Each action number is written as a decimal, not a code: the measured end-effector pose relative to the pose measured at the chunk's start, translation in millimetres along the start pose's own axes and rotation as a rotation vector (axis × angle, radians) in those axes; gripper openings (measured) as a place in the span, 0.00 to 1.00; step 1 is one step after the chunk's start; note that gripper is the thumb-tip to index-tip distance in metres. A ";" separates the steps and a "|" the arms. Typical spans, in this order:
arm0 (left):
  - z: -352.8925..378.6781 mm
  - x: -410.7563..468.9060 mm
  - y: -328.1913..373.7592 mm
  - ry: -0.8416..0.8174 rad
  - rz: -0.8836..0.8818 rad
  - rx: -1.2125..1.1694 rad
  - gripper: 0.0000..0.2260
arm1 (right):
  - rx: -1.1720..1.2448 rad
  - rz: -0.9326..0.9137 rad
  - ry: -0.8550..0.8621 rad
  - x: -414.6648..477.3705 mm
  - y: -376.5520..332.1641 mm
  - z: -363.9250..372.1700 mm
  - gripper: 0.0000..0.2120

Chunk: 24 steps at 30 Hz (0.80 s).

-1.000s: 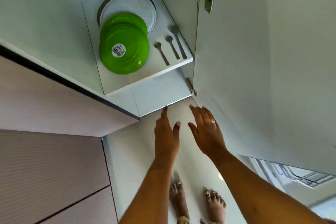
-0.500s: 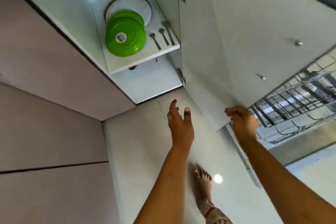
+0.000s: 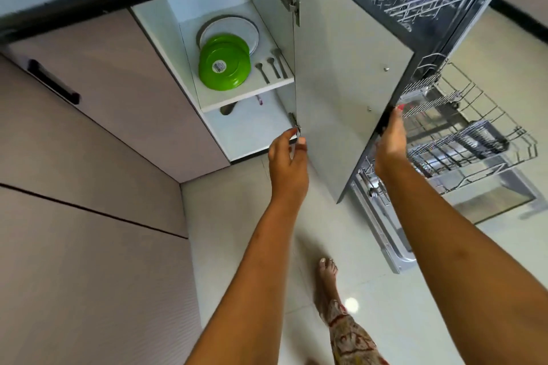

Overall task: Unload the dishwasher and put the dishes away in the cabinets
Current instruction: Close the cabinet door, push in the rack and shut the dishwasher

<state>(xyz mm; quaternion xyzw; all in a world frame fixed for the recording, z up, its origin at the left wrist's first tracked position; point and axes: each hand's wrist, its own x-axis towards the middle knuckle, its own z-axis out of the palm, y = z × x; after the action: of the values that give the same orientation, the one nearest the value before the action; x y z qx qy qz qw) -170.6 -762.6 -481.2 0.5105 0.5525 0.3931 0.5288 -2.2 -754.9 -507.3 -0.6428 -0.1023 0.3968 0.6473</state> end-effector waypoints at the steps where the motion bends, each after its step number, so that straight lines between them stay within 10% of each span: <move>1: 4.6 -2.7 3.6 -0.018 0.007 -0.002 0.14 | -0.047 -0.026 0.007 -1.3 4.4 -1.0 0.37; 12: -13.9 24.7 18.7 0.182 0.136 0.149 0.27 | -0.699 -0.480 -0.560 -29.7 21.7 81.6 0.17; 24: -85.3 90.1 35.2 0.197 -0.059 0.212 0.32 | -1.464 -0.426 -0.902 -46.0 10.3 204.8 0.32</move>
<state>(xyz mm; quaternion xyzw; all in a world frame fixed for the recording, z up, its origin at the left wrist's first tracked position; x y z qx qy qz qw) -242.2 -659.3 -452.2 0.5062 0.6548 0.3648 0.4265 -168.3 -632.3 -468.1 -0.6454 -0.6935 0.3186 0.0316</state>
